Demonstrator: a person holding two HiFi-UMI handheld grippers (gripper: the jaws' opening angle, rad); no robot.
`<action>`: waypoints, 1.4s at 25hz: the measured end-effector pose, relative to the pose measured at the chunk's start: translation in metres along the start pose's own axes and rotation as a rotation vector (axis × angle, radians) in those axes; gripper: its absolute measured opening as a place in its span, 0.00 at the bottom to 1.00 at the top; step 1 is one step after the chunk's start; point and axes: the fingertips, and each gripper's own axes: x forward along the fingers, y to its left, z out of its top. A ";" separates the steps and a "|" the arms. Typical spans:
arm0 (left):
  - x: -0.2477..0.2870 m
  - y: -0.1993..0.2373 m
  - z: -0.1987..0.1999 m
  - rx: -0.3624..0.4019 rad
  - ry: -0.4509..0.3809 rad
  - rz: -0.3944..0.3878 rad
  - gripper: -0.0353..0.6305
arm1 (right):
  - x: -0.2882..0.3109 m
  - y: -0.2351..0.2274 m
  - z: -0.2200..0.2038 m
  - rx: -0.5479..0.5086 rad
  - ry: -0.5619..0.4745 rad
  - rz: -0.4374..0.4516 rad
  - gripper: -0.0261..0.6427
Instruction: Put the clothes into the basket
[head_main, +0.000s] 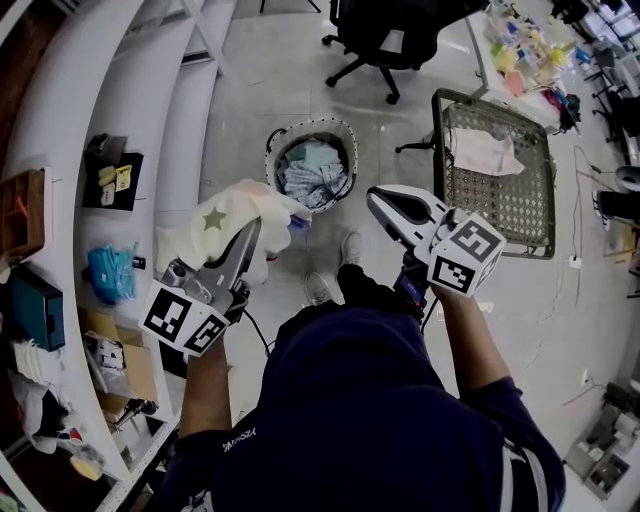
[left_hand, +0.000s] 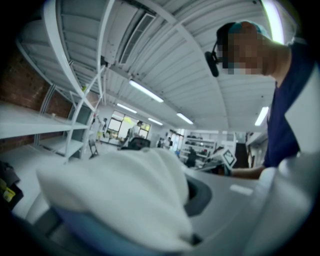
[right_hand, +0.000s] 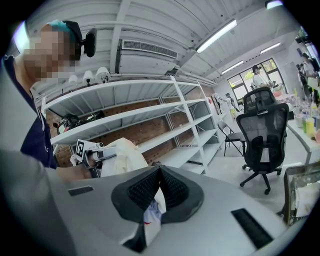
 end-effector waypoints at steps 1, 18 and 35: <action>0.004 0.002 0.001 -0.001 0.001 0.001 0.12 | 0.002 -0.004 0.000 0.003 0.004 0.002 0.05; 0.119 0.043 0.007 -0.009 0.051 0.088 0.12 | 0.050 -0.123 0.026 0.049 0.057 0.118 0.05; 0.192 0.034 0.004 0.002 0.110 0.101 0.12 | 0.044 -0.186 0.025 0.095 0.080 0.175 0.05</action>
